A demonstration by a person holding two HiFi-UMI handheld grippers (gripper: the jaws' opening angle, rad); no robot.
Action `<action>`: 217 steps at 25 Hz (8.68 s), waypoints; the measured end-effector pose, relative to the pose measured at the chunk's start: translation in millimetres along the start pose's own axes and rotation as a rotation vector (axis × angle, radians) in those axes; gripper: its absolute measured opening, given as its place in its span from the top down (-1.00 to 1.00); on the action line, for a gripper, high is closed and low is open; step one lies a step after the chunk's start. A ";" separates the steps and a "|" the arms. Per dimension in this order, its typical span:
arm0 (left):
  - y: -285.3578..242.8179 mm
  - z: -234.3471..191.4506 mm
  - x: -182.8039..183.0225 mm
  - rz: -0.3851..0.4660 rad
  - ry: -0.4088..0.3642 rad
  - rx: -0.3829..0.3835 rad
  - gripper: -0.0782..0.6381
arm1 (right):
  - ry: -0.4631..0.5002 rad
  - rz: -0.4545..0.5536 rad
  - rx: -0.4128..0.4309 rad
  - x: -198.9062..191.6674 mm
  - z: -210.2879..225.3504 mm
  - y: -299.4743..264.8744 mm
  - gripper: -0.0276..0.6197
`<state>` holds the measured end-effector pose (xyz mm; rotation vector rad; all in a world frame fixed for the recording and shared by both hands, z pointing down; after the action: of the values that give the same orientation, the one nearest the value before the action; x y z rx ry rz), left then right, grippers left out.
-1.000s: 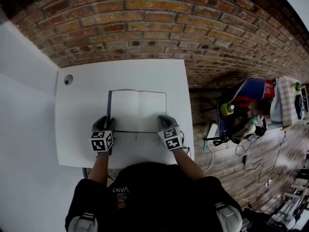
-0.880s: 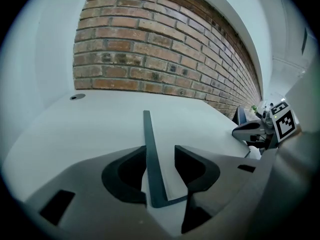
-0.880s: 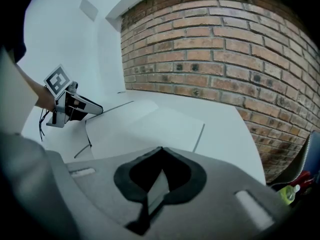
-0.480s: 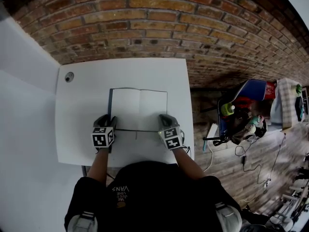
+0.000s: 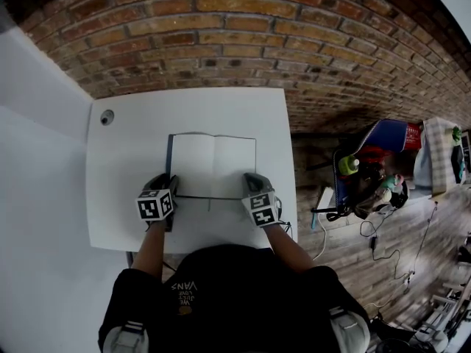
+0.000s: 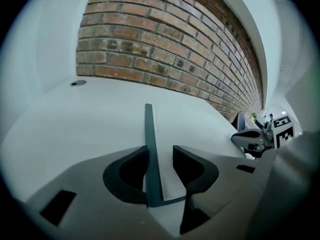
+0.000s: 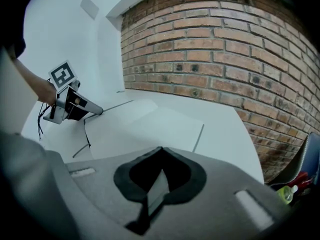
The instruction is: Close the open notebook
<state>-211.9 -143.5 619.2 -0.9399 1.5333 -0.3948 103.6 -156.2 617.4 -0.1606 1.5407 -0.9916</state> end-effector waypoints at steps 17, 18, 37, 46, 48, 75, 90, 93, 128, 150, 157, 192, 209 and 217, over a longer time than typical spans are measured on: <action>6.2 -14.8 6.9 0.011 0.100 -0.010 0.69 | 0.007 0.002 0.000 -0.9 -0.2 -1.8 0.92; 7.2 -14.8 7.5 0.014 0.103 -0.012 0.69 | 0.007 0.003 0.001 -0.7 -0.2 -1.5 0.92; 44.5 4.6 28.9 0.164 0.158 -0.115 0.70 | 0.012 0.005 0.007 -1.6 0.8 -1.0 0.92; 55.7 18.4 39.3 0.212 0.137 -0.163 0.70 | 0.020 -0.002 0.002 -1.8 0.9 -0.6 0.92; 57.9 22.4 41.2 0.220 0.136 -0.175 0.70 | 0.034 -0.004 -0.004 -2.0 1.9 0.4 0.92; 62.2 74.2 69.3 0.270 0.032 -0.341 0.70 | 0.049 -0.031 0.011 2.3 2.9 0.7 0.92; 57.6 94.2 75.8 0.268 0.000 -0.402 0.70 | -0.015 0.003 -0.004 6.2 6.5 8.9 0.92; 55.0 98.4 77.1 0.271 -0.004 -0.417 0.70 | -0.081 0.034 0.006 8.7 6.8 18.1 0.92; 33.1 141.0 82.3 0.259 -0.044 -0.528 0.68 | -0.243 0.102 -0.080 -13.2 31.4 70.3 0.92; 1.4 170.3 80.1 0.218 -0.068 -0.652 0.63 | -0.288 0.112 -0.131 -22.4 42.8 84.1 0.92; -3.2 181.5 77.7 0.198 -0.112 -0.664 0.58 | -0.302 0.114 -0.151 -28.4 47.7 92.4 0.92; 41.7 155.7 64.4 0.288 -0.152 -0.537 0.61 | -0.240 0.245 -0.114 5.6 18.0 113.4 0.92; 103.5 107.6 50.7 0.447 -0.176 -0.402 0.73 | -0.200 0.429 -0.080 46.1 -35.6 145.3 0.92; 131.5 85.6 37.3 0.477 -0.207 -0.343 0.75 | -0.191 0.491 -0.046 54.1 -66.0 159.8 0.92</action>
<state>-172.6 -68.2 482.1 -0.8083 1.5980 0.3054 100.8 -57.7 465.3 0.0888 1.3384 -0.5354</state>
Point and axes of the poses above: the fingertips, and each gripper's own axes: y backward along the fingers, z to its right, x out of its top, the point moved 10 cm from there along y, backward along the fingers, and after that the axes turned 9 degrees about -y, right-handed, at the moved point
